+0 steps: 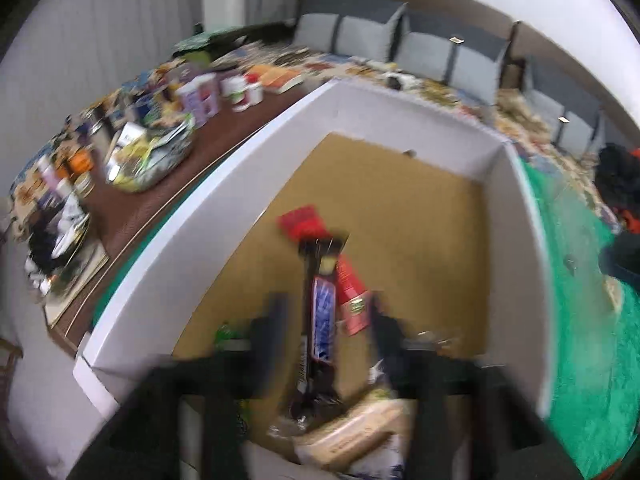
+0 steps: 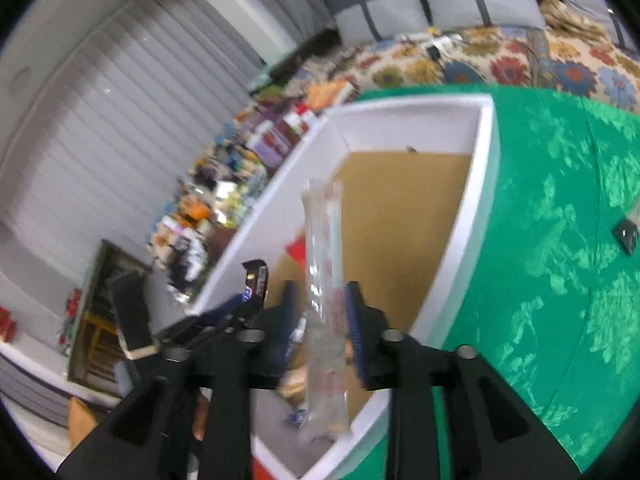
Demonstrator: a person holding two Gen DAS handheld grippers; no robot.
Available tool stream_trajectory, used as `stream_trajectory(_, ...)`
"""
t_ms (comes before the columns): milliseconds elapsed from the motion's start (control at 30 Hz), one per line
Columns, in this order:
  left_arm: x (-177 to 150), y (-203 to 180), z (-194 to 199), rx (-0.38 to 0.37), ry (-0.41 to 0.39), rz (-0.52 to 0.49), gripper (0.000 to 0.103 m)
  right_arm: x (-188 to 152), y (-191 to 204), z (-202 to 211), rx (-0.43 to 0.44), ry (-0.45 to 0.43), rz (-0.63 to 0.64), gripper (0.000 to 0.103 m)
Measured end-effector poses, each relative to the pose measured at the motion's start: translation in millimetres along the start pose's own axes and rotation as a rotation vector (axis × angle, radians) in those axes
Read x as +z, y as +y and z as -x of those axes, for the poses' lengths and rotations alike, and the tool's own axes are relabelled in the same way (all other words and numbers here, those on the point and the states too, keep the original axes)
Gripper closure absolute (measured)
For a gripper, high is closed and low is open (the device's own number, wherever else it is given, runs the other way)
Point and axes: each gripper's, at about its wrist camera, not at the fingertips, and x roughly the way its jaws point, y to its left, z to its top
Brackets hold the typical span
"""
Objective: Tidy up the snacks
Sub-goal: 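Open both tools over the box and return them above the cloth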
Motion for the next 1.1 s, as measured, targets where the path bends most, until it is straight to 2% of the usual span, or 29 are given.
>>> stream_trajectory(33, -4.2, 1.6, -1.0, 0.018, -0.015, 0.008, 0.017, -6.1, -6.7, 0.1, -0.009, -0.004, -0.006, 0.037)
stream_trajectory(67, -7.5, 2.9, 0.3, 0.034, -0.042, 0.016, 0.014, -10.3, -15.4, 4.8, -0.023, -0.021, 0.001, 0.037)
stream_trajectory(133, -13.1, 0.0, 4.3, 0.040, -0.062, 0.018, 0.014, -18.0, -29.3, 14.8, -0.083, -0.041, 0.050, 0.037)
stream_trajectory(267, -16.9, -19.7, 19.5, -0.021, -0.080, 0.029, 0.014, -57.6, -77.4, 46.3, -0.260, -0.084, 0.166, 0.036)
stream_trajectory(433, -25.4, -89.2, 52.2, -0.166, -0.142, -0.044, 0.014, -137.3, -168.1, 93.0, -0.546, -0.097, 0.278, 0.036)
stream_trajectory(533, -37.2, -147.4, 66.1, -0.285, -0.147, -0.123, 0.009, -181.4, -227.3, 130.9, -0.674, -0.088, 0.234, 0.036)
stream_trajectory(600, -48.2, -186.5, 67.3, -0.348, -0.137, -0.182, 0.000, -201.5, -262.9, 159.8, -0.730, -0.096, 0.164, 0.036)
stream_trajectory(700, -71.6, -247.6, 48.6, -0.395, -0.076, -0.289, 0.000, -217.5, -310.4, 198.0, -0.803, -0.111, 0.042, 0.036)
stream_trajectory(733, -80.0, -265.2, 38.3, -0.396, -0.047, -0.325, 0.000, -220.8, -325.3, 209.4, -0.823, -0.124, 0.000, 0.027)
stream_trajectory(867, -116.8, -328.5, -14.4, -0.355, 0.068, -0.446, 0.000, -215.0, -355.7, 236.2, -0.897, -0.176, -0.125, 0.023)
stream_trajectory(967, -130.6, -356.4, -39.7, -0.309, 0.082, -0.481, 0.000, -212.0, -373.1, 248.6, -0.878, -0.192, -0.174, 0.022)
stream_trajectory(1067, -131.6, -368.2, -54.6, -0.282, 0.091, -0.457, 0.000, -207.1, -381.4, 252.3, -0.853, -0.196, -0.198, 0.020)
stream_trajectory(1100, -132.2, -371.4, -54.9, -0.267, 0.067, -0.458, 0.000, -207.8, -379.3, 252.7, -0.854, -0.195, -0.195, 0.020)
